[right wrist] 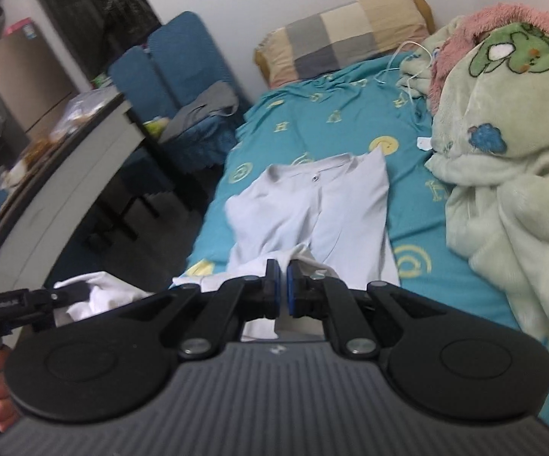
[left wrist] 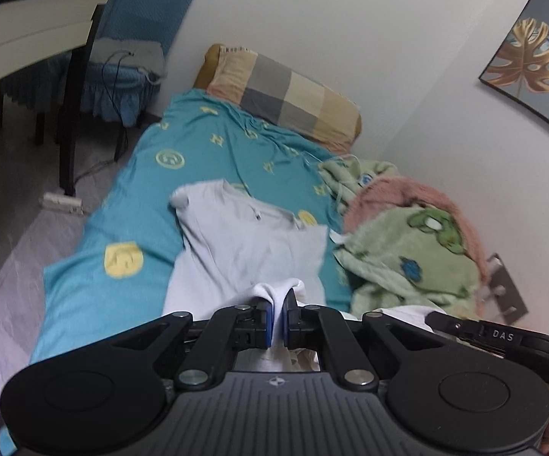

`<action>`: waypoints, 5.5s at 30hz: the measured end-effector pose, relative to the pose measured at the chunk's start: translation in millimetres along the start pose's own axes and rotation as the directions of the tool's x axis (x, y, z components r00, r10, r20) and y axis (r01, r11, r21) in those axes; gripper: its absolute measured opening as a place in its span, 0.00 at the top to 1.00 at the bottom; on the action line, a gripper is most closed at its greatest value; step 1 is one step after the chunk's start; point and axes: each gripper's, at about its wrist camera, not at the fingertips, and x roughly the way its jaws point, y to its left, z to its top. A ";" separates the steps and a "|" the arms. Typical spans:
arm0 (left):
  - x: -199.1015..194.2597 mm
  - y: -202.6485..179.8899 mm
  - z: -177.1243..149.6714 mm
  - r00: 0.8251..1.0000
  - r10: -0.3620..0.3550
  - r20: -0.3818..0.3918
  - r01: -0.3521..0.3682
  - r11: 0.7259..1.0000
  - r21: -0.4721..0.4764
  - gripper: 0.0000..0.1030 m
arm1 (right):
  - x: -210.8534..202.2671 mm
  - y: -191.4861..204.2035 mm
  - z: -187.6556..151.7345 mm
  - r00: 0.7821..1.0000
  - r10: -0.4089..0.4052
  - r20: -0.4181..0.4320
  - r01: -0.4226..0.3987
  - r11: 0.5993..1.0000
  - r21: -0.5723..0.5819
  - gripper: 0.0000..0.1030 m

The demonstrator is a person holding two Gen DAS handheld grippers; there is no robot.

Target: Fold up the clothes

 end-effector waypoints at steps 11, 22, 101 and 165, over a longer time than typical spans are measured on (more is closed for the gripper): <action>212.6 45.2 27.8 0.991 0.137 0.002 -0.137 0.986 0.098 0.94 | 169.7 -58.3 27.8 0.992 -0.122 -0.035 0.121 0.992 -0.025 0.93; 318.3 88.9 2.1 0.974 0.192 -0.119 -0.173 0.974 0.148 0.88 | 258.2 -102.5 5.8 0.983 -0.165 -0.087 0.166 0.986 0.012 0.92; 193.6 131.7 -117.8 0.971 -0.053 -0.232 -0.112 0.758 -0.642 0.53 | 150.0 -103.0 -135.0 0.996 -0.080 -0.042 0.086 0.720 0.688 0.69; 298.0 95.4 -1.1 0.970 0.064 -0.235 -0.156 0.903 -0.400 0.92 | 210.2 -125.3 -18.6 0.991 -0.126 -0.041 0.128 0.822 0.555 0.94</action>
